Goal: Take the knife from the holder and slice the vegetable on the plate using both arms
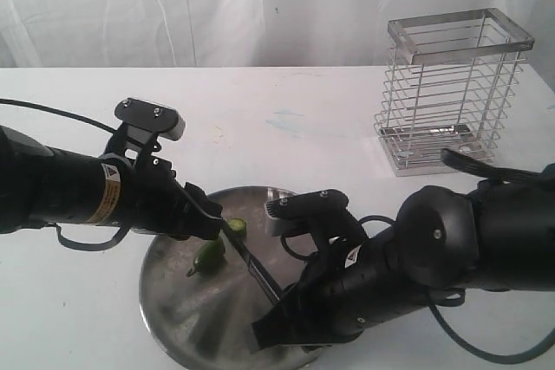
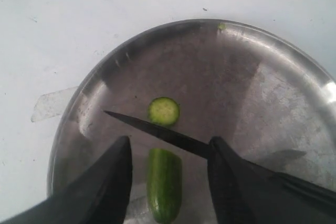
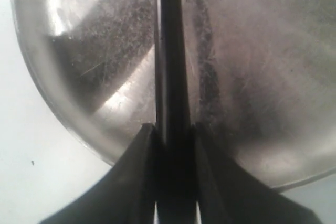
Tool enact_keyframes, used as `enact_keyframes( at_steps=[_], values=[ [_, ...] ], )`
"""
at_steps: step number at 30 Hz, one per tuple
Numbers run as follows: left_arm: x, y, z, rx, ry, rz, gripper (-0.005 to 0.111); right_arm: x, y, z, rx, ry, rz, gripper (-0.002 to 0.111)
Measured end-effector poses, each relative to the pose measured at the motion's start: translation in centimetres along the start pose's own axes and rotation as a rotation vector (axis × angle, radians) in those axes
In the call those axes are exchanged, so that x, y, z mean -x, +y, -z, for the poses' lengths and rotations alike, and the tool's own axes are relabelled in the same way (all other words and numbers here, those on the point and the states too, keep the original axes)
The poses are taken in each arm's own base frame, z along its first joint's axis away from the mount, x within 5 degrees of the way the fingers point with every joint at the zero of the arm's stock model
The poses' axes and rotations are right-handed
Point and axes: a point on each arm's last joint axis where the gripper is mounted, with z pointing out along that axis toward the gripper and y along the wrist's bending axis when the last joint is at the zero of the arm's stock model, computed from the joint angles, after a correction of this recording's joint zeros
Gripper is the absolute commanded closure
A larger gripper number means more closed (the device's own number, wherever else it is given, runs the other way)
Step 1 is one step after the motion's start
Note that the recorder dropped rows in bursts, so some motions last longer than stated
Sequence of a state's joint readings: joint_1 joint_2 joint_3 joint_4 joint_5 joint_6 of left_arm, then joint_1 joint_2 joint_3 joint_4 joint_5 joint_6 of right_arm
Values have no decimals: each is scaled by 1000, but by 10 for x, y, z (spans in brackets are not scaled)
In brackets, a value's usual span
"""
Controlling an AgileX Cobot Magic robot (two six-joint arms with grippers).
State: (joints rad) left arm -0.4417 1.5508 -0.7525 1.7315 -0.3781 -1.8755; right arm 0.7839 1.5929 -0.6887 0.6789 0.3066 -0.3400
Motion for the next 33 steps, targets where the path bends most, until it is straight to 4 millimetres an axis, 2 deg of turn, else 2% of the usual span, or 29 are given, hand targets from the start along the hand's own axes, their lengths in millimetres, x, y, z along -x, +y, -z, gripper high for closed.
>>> enact_keyframes(
  at_steps=[5,11,25,33],
  values=[
    [2,-1,3,-1,-13,-2,56,3,5,14,22,-39,11,108],
    [2,-1,4,-1,-14,-3,56,-4,7,13,38,24,19,108],
    [2,-1,4,-1,-14,4,56,-5,8,12,31,8,-56,108],
    [2,-1,4,-1,-14,6,56,-6,17,8,33,-15,-68,108]
  ],
)
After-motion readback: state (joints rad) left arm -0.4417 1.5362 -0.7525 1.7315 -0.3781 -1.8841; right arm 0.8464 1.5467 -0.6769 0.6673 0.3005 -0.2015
